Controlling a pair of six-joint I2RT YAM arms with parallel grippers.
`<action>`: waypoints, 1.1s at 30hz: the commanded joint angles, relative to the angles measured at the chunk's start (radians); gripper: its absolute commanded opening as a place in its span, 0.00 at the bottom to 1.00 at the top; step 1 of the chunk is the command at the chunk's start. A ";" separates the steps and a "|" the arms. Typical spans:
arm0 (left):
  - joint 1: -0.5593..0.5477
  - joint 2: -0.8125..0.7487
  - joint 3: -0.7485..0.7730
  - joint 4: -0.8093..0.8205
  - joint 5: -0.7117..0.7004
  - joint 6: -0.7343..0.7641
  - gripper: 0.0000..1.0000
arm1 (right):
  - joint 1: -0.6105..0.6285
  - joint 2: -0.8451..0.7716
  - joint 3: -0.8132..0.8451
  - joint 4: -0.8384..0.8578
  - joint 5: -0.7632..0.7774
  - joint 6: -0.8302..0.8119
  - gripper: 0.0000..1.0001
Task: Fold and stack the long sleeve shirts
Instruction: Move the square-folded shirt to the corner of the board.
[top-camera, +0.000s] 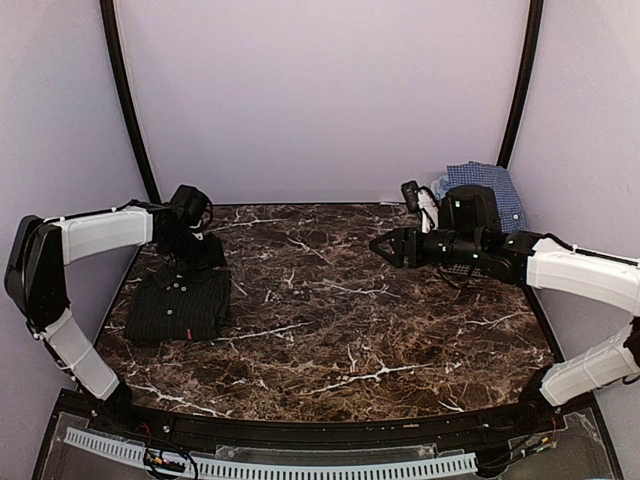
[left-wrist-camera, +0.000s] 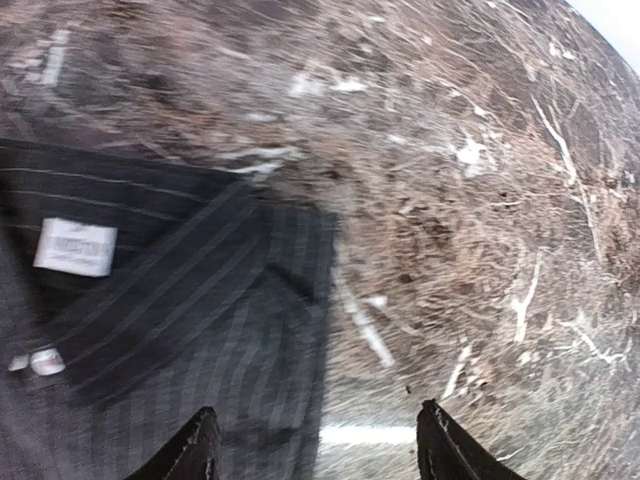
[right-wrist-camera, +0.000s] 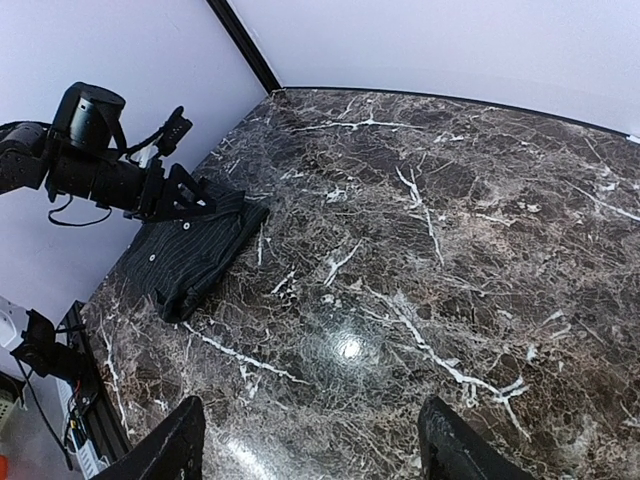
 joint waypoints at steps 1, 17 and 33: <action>-0.053 0.085 0.033 0.126 0.079 -0.067 0.66 | 0.000 -0.016 0.007 -0.014 0.007 0.008 0.70; -0.067 0.252 -0.001 0.231 0.053 -0.161 0.68 | -0.001 -0.042 -0.030 -0.030 0.031 0.020 0.70; -0.008 0.077 -0.199 0.182 0.000 -0.110 0.68 | -0.001 -0.054 -0.069 -0.010 0.031 0.031 0.70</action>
